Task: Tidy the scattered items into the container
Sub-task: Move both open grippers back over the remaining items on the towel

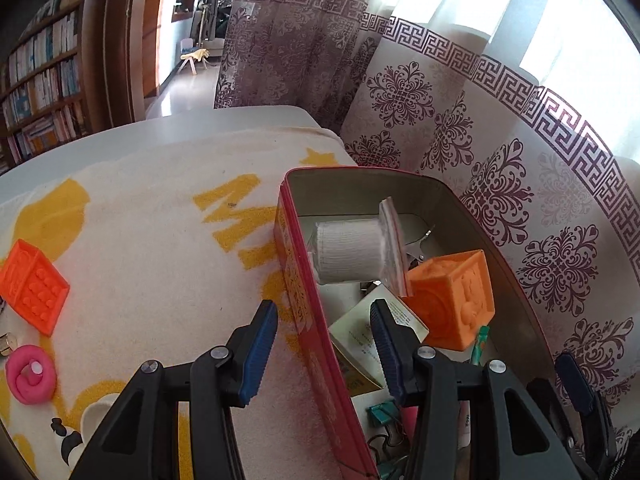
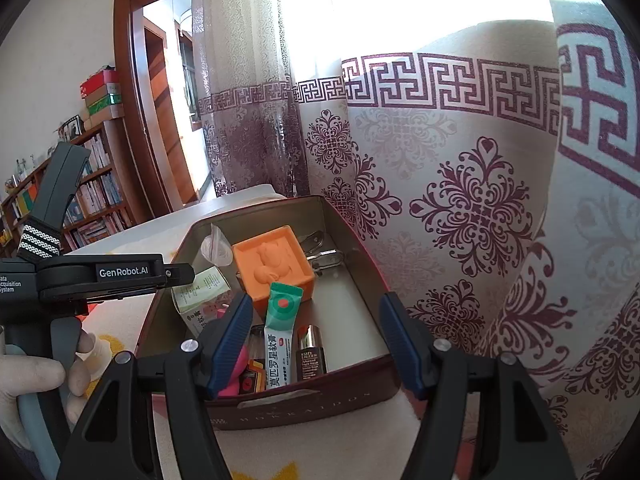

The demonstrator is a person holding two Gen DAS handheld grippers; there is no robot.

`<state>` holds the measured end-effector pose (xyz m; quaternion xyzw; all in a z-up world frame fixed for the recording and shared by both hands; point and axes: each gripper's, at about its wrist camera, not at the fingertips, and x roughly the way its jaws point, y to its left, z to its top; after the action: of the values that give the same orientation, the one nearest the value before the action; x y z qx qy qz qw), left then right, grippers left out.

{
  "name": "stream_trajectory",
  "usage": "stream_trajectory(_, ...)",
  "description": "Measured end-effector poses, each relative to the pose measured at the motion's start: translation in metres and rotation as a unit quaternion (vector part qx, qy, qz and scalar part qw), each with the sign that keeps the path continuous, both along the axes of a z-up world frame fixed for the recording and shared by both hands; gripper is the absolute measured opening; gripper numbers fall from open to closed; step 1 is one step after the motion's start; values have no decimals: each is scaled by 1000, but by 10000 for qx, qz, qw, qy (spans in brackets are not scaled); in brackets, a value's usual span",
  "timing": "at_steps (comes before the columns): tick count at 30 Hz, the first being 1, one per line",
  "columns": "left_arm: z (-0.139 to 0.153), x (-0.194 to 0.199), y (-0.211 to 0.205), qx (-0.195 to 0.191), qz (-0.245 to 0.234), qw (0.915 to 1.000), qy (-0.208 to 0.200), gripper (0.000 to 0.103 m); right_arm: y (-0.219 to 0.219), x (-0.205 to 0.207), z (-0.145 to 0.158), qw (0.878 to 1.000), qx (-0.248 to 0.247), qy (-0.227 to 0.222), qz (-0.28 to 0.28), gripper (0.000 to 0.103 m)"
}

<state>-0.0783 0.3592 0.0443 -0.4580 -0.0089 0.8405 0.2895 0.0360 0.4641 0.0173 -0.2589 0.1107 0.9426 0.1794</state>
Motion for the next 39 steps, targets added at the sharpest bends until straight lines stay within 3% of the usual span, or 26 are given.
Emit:
stream_trajectory(13, 12, 26, -27, 75, -93, 9999, 71, 51, 2, 0, -1, 10000, -21, -21, -59, 70)
stream_trajectory(14, 13, 27, -30, 84, -92, 9999, 83, 55, 2, 0, -1, 10000, -28, -25, -66, 70)
stream_trajectory(16, 16, 32, -39, 117, -31, 9998, 158, 83, 2, 0, -1, 10000, -31, -27, -73, 70)
stream_trajectory(24, 23, 39, -93, 104, 330, 9989, 324, 84, 2, 2, 0, 9998, 23, 11, -188, 75)
stream_trajectory(33, 10, 36, -185, 138, 1171, 9928, 189, 84, -5, 5, 5, 9991, 183, 23, -387, 75)
stream_trajectory(39, -3, 31, -231, 157, 1579, 9873, 70, 84, -42, 5, 14, 9996, -217, 72, 153, 76)
